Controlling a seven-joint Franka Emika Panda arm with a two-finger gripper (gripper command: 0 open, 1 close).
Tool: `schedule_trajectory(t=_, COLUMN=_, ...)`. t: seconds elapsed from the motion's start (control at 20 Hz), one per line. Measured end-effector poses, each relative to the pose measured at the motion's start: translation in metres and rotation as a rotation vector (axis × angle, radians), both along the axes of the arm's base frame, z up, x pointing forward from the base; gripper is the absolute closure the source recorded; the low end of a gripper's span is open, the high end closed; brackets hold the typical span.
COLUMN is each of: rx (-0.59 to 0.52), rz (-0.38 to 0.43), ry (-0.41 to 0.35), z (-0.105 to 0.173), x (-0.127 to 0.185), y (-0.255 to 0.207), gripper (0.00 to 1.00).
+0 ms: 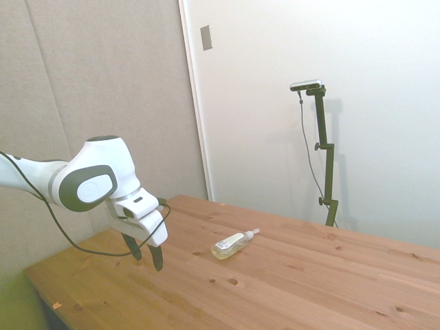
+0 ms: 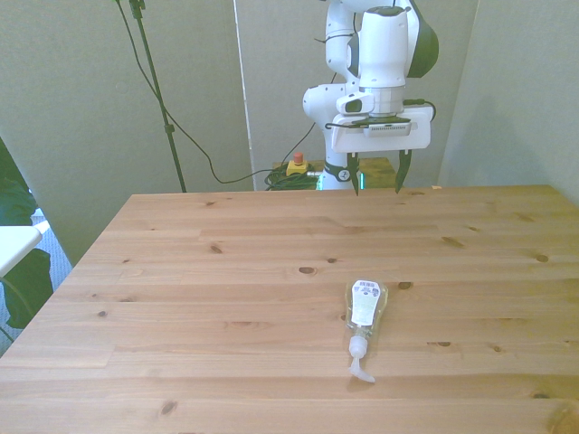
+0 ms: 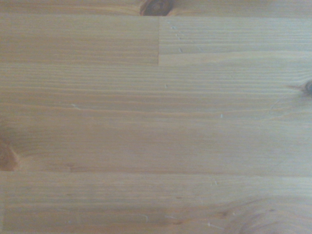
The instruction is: Stand the sanitizer
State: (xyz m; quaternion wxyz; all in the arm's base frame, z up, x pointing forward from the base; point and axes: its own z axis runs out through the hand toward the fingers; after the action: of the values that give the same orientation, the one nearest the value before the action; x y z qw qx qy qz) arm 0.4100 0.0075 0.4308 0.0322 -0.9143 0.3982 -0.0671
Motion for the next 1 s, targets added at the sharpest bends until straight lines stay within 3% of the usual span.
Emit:
schedule_trajectory(t=0.15, rx=-0.001, rz=0.0, ry=-0.003, z=0.0, x=0.001, y=0.0, gripper=0.0)
schedule_trajectory(t=0.35, rx=0.003, rz=-0.045, ry=-0.08, z=0.017, x=0.029, y=-0.007, gripper=0.0)
schedule_trajectory(t=0.65, rx=-0.001, rz=-0.18, ry=-0.187, z=0.035, x=0.131, y=-0.049, gripper=0.0)
schedule_trajectory(t=1.0, rx=0.008, rz=-0.272, ry=-0.224, z=-0.01, x=0.237, y=-0.06, gripper=0.0)
